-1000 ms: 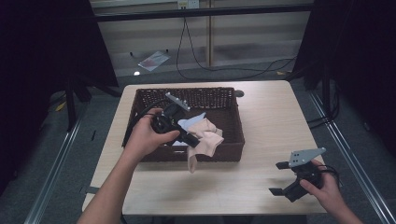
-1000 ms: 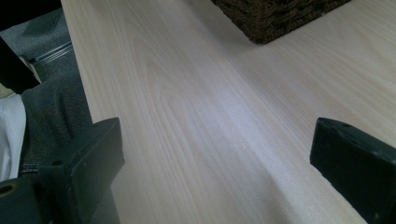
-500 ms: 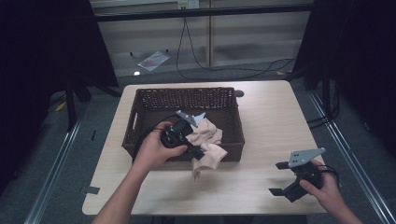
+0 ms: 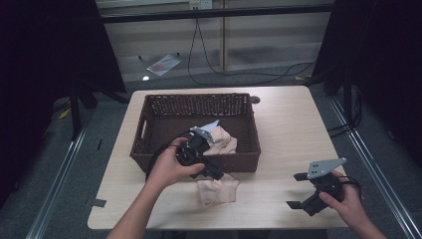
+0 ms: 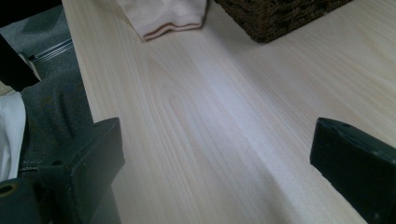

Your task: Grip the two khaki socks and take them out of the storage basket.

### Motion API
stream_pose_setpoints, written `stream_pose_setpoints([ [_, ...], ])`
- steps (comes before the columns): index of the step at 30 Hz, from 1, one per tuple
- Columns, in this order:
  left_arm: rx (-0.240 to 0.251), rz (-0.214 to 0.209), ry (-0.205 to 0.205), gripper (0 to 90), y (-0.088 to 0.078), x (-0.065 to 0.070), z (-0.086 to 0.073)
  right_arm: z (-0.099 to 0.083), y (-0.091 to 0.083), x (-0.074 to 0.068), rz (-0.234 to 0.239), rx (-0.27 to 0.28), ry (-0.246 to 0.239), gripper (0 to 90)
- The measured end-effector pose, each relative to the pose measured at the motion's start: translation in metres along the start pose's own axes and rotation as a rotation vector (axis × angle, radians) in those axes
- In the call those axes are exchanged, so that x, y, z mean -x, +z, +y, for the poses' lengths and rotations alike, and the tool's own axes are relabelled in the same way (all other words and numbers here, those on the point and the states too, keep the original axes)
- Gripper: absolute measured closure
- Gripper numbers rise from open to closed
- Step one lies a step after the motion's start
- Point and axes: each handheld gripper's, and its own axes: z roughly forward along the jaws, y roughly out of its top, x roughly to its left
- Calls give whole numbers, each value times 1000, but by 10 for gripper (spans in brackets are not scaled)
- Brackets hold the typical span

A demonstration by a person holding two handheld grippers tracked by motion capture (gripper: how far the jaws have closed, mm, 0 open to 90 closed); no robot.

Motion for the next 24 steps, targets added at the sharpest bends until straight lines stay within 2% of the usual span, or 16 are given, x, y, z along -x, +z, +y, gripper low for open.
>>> stream_pose_setpoints([
  [4, 22, 37, 19, 446, -10, 3, 7, 0, 0, 0, 0, -1, 0, 27],
  [6, 34, 73, 28, 343, -14, 4, 11, 0, 0, 0, 0, -1, 1, 27],
  [9, 31, 97, 34, 272, -19, 4, 17, 0, 0, 0, 1, 0, -1, 27],
  [10, 14, 98, 42, 246, -21, 3, 19, 0, 0, 0, 0, -1, 0, 27],
  [11, 19, 105, 31, 223, -22, 3, 20, 0, 0, 0, 1, -2, 0, 27],
  [13, 5, 125, 39, 192, -25, 1, 24, 0, 1, -1, 1, -3, 0, 27],
  [18, 1, 146, 26, 111, -29, -9, 30, 0, 1, -1, 2, -7, -3, 27],
  [19, 8, 145, 13, 104, -30, -11, 30, 0, 1, -1, 2, -7, -3, 27],
  [22, -1, 170, 28, 91, -33, -20, 33, 0, 1, -1, 2, -8, -4, 27],
  [23, 19, 175, 7, 91, -32, -21, 34, 0, 1, -1, 3, -8, -3, 27],
  [24, 19, 183, 8, 90, -33, -24, 34, 0, 1, -1, 2, -8, -4, 27],
])
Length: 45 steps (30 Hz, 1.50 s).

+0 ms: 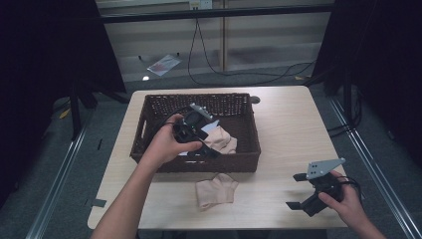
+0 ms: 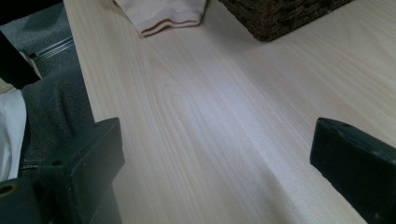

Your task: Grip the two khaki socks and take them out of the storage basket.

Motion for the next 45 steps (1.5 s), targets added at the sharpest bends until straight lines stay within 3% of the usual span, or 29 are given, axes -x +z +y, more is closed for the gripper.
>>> stream_pose_setpoints([
  [2, -13, 11, 13, 91, 0, -6, 2, 0, 0, 0, 0, 1, 0, 27],
  [16, -56, 84, -48, 87, 20, -40, 6, 0, 1, 0, 3, -2, -3, 27],
  [26, -107, 96, -93, 93, 40, -60, 9, 0, 2, 0, 6, -4, -10, 27],
  [31, -124, 116, -83, 94, 52, -70, 9, 0, 1, 0, 7, -4, -7, 27],
  [35, -132, 131, -98, 106, 62, -76, 8, 0, 1, 0, 9, -5, -9, 27],
  [42, -161, 136, -90, 134, 71, -85, 6, 0, 1, 0, 8, -6, -8, 27],
  [45, -145, 161, -89, 153, 75, -88, 4, 0, 1, 0, 10, -5, -10, 27],
])
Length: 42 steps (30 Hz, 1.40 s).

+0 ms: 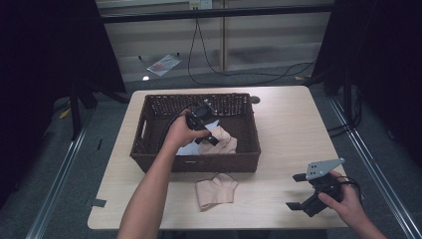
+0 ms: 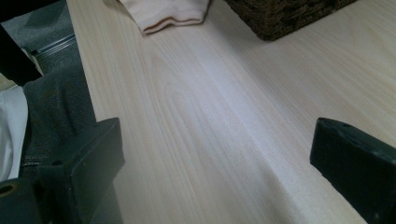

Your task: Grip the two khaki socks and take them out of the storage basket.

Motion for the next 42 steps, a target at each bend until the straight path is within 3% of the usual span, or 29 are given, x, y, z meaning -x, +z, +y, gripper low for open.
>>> stream_pose_setpoints([
  [8, -12, 16, -7, 233, 12, -6, -1, 0, -1, 0, 2, 6, 1, 27],
  [12, -19, 9, 10, 261, 18, -4, 0, 0, -1, 0, 7, 3, 2, 27],
  [22, -55, 28, 50, 482, 31, -2, 1, 0, -3, 0, 16, 16, 6, 27],
  [24, -58, 29, 42, 522, 30, -3, 0, 0, -4, 1, 17, 18, 8, 27],
  [29, -59, 14, 21, 811, 25, -4, 0, 0, -3, 1, 15, 16, 10, 27],
  [30, -72, 6, 17, 829, 24, -4, 0, 0, -3, 1, 16, 16, 10, 27],
  [40, -52, -47, -47, 843, -2, -7, -1, 0, -3, 2, 18, 21, 16, 27],
  [42, -38, -64, -79, 843, -11, -8, 0, 0, -3, 2, 18, 21, 17, 27],
])
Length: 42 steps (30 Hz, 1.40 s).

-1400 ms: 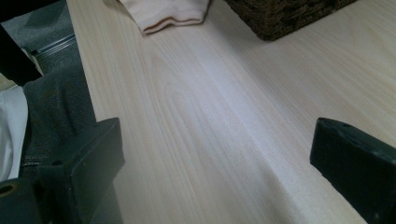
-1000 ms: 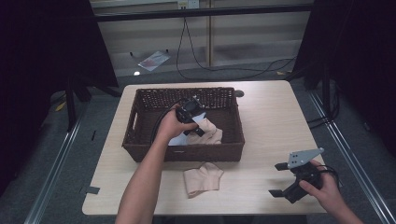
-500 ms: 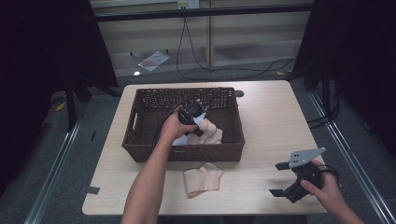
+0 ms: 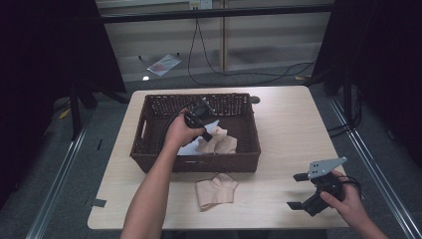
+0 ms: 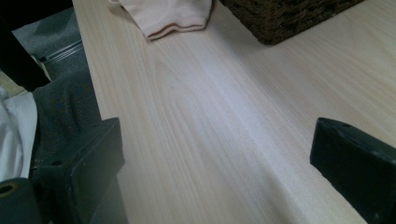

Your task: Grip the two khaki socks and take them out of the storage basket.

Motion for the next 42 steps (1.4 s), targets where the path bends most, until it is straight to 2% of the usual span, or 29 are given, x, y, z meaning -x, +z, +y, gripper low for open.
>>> stream_pose_setpoints([
  [4, 7, -24, -27, 844, -17, 1, 0, 0, 0, 0, 0, 4, -3, 27],
  [6, 9, -37, -28, 843, -26, 3, 0, 0, 0, 0, 0, 3, -3, 27],
  [9, 14, -35, -25, 843, -39, 6, 0, 0, 0, 0, 0, 3, -3, 27],
  [17, 35, -53, 3, 843, -73, 17, -1, 0, 0, 0, 0, 0, 1, 27],
  [20, 41, -61, 21, 842, -84, 22, -1, 0, 0, 0, 0, 0, 3, 27],
  [21, 51, -60, 15, 843, -86, 25, -1, 0, 0, 0, -1, -1, 3, 27],
  [23, 59, -59, 35, 842, -93, 29, -2, 0, 0, 0, 0, -2, 1, 27],
  [26, 66, -66, 38, 842, -103, 33, -3, 0, 0, 0, 0, -2, 2, 27],
  [34, 63, -89, 64, 842, -116, 42, -9, 0, 1, 0, 6, -3, 2, 27],
  [37, 77, -112, 65, 841, -116, 47, -12, 0, 1, 0, 3, -6, 0, 27],
  [42, 86, -118, 100, 841, -114, 58, -16, 0, 3, 0, 4, -9, 3, 27],
])
